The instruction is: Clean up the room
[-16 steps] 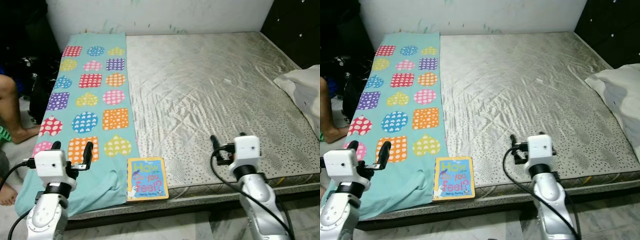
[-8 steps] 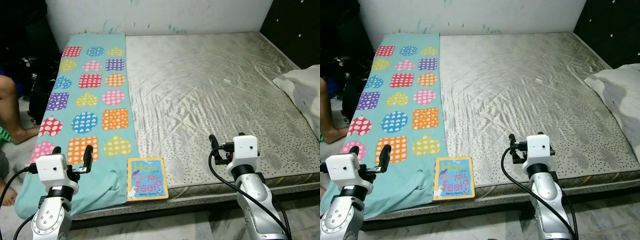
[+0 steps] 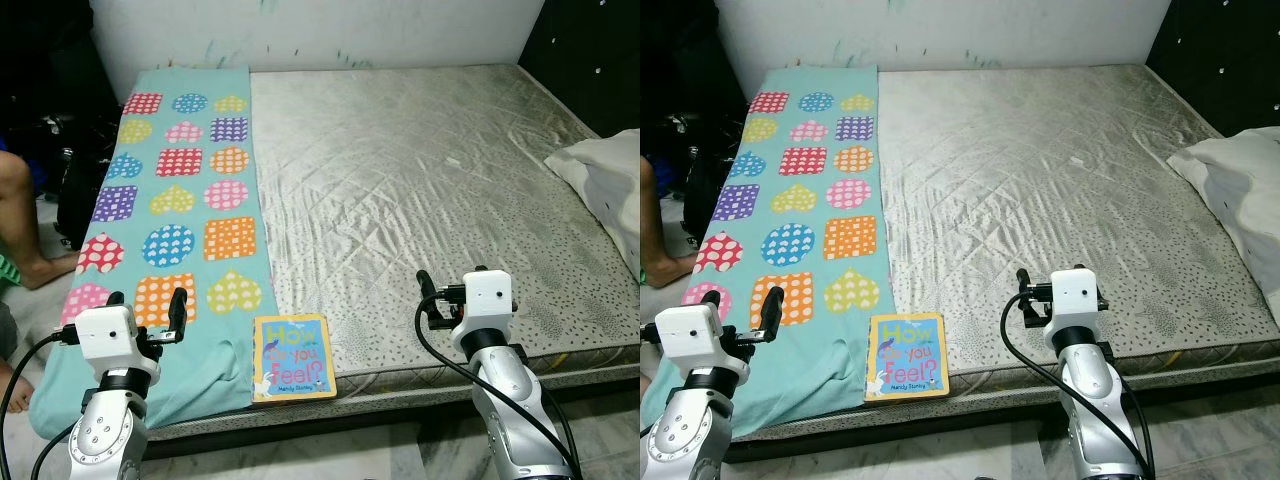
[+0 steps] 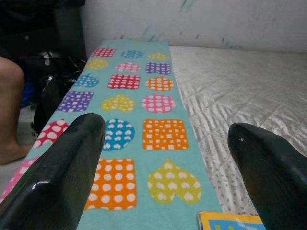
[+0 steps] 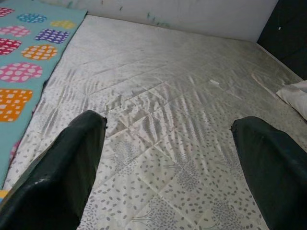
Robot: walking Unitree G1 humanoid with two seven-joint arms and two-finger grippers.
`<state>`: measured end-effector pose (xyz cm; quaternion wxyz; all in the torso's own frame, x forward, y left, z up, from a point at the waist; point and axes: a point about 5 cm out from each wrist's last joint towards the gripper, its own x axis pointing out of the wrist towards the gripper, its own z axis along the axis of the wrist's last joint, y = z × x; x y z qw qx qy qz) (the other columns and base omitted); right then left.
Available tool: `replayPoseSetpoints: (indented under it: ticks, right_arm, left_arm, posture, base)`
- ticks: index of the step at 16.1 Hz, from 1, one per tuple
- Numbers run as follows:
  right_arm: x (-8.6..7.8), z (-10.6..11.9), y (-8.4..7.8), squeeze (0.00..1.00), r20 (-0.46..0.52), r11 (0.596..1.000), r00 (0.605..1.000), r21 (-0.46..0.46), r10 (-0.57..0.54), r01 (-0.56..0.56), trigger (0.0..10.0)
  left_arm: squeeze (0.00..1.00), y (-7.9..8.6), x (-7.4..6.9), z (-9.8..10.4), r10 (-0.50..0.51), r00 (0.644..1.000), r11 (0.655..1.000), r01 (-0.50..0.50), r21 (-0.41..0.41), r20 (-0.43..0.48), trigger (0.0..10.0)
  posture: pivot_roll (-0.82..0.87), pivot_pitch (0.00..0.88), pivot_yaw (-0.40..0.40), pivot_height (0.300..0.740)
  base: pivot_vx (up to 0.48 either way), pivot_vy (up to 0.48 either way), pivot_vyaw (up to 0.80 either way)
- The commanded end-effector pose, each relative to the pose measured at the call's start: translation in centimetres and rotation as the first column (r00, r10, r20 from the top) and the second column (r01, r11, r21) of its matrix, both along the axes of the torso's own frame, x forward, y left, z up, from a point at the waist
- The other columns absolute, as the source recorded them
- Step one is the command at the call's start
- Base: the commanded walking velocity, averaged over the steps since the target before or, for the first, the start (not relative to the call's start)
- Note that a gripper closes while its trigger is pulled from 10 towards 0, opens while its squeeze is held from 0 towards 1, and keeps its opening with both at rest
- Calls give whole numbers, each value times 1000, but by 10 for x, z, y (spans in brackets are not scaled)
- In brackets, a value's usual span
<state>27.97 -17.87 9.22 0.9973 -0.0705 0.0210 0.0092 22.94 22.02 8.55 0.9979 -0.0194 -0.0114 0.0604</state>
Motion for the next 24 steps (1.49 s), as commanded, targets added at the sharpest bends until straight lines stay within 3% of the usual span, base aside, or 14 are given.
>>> replayPoseSetpoints:
  ticks: [1, 3, 9, 13, 24]
  right_arm:
    - [0, -2, 1, 0, -17, 1000, 1000, 5, 9, -9, 10000]
    - [0, -2, 2, 0, -15, 1000, 1000, 8, 18, -18, 10000]
    - [0, -2, 5, 0, -13, 999, 999, 4, 48, -48, 10000]
    - [0, -2, 9, 0, -11, 997, 997, -4, 77, -77, 10000]
    - [2, -4, 12, 0, -14, 993, 993, -17, 113, -113, 10000]
  left_arm:
    - [0, 4, -2, -5, 20, 1000, 1000, -20, 1, -24, 10000]
    - [0, 3, -2, -3, 27, 999, 1000, -27, 5, -18, 10000]
    - [0, 8, 0, -5, 65, 998, 997, -66, -43, -24, 10000]
    - [0, 14, -2, -7, 134, 990, 989, -136, -48, -49, 10000]
    - [0, 9, 0, -4, 71, 997, 995, -73, -64, -27, 10000]
  posture:
    - [-80, 102, -30, 705]
    - [-81, 104, -31, 680]
    - [-82, 107, -34, 680]
    - [-80, 106, -35, 625]
    - [-75, 97, -37, 620]
  base:
    - [0, 0, 0]
    - [0, 0, 0]
    - [0, 0, 0]
    - [0, 0, 0]
    - [75, 0, 0]
